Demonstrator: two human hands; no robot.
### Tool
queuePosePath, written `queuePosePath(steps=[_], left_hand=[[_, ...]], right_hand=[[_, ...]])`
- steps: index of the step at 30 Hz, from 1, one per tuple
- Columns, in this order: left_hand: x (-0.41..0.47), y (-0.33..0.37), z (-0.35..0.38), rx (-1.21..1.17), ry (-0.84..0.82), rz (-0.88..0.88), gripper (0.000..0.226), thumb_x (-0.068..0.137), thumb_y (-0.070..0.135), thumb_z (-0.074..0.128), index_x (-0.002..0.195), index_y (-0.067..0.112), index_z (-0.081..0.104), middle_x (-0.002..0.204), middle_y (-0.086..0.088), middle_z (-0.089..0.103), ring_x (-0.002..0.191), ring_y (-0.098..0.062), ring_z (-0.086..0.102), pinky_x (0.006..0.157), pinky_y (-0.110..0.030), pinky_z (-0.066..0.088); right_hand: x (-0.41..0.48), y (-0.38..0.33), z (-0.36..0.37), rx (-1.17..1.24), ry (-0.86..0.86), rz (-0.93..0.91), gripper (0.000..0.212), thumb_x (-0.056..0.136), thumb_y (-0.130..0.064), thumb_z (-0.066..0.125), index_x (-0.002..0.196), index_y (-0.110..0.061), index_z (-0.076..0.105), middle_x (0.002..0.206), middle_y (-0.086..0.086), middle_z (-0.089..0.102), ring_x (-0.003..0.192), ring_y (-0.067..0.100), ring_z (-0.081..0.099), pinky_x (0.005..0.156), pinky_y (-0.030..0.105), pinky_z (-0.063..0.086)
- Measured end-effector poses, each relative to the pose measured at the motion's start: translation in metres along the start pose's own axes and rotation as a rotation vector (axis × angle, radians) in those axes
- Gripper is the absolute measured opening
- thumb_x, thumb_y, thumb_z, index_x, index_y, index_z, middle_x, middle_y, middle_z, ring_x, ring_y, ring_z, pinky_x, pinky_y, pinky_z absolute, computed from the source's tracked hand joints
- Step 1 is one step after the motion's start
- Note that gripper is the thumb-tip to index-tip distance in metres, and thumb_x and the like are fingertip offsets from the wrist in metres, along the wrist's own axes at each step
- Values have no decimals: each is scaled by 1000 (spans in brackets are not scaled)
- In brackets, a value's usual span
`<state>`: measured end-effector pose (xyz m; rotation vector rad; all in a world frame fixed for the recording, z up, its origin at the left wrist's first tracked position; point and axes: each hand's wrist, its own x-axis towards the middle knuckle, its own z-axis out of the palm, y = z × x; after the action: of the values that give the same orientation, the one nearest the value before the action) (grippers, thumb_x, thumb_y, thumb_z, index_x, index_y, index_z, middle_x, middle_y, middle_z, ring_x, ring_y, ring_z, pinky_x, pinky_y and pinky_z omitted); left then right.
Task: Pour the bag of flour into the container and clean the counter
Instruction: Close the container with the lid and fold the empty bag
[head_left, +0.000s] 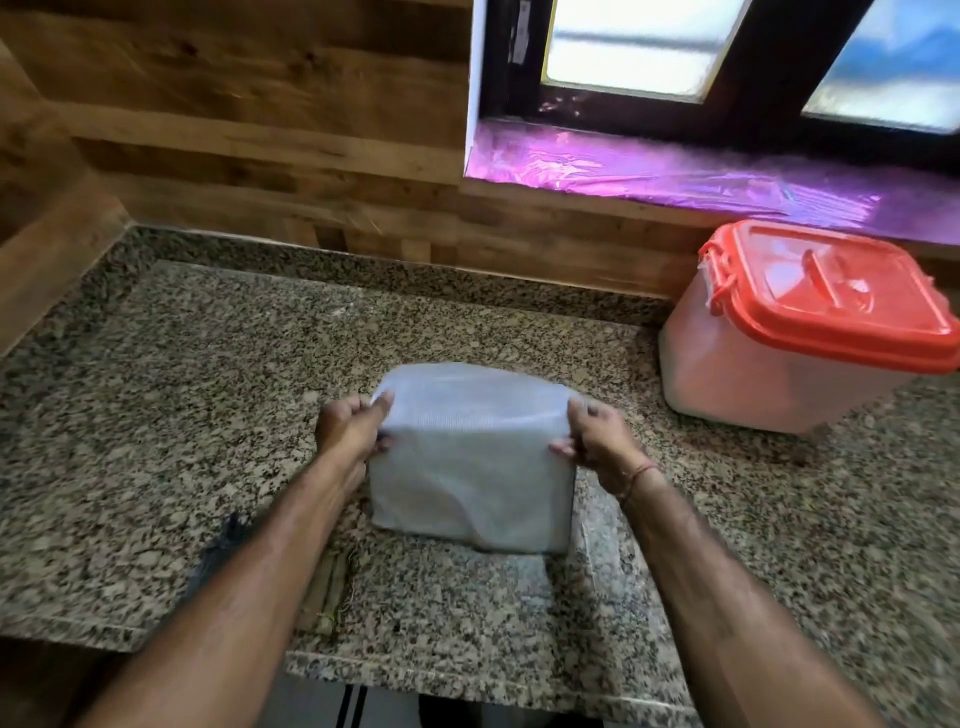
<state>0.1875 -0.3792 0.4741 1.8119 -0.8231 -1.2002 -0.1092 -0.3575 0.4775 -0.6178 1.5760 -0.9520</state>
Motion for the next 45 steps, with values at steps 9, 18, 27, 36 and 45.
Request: queuePosePath(steps=[9,18,27,36,45], left_hand=[[-15,1,2,140,110,147,34,93,32,72,75,4,62,65,-3,57,57,-17,50,50,-22,35],[-60,-113,0,486,25,-132,28,89,32,74,76,10,62,70,-5,59,61,-21,51,51,-27,29],[-75,-109,3,271,-263,-376,9,96,11,68,91,4,64,87,-13,69,71,-22,66,49,-33,60],[-60,-93,-7,756,-155,-21,80,66,46,91,126,16,47,115,-2,64,94,-20,64,71,-33,54],[-35,-42,4,108,-718,-319,68,92,66,51,133,11,58,121,-16,74,107,-33,73,92,-50,59]], right_hand=[[1,-6,-10,-1,-1,-94,26,103,-29,58,101,-4,62,104,25,72,79,34,77,66,37,65],[-20,106,-3,-187,425,135,25,83,-18,77,96,-12,56,83,6,57,78,23,57,53,24,38],[-31,106,48,340,197,271,27,92,-23,74,101,1,64,69,10,70,43,16,56,43,25,52],[-21,105,45,217,137,306,22,96,7,54,111,-6,62,114,15,66,85,27,67,42,25,56],[-32,66,4,123,-322,169,20,104,-6,49,119,-12,61,138,17,54,113,33,62,70,34,65]])
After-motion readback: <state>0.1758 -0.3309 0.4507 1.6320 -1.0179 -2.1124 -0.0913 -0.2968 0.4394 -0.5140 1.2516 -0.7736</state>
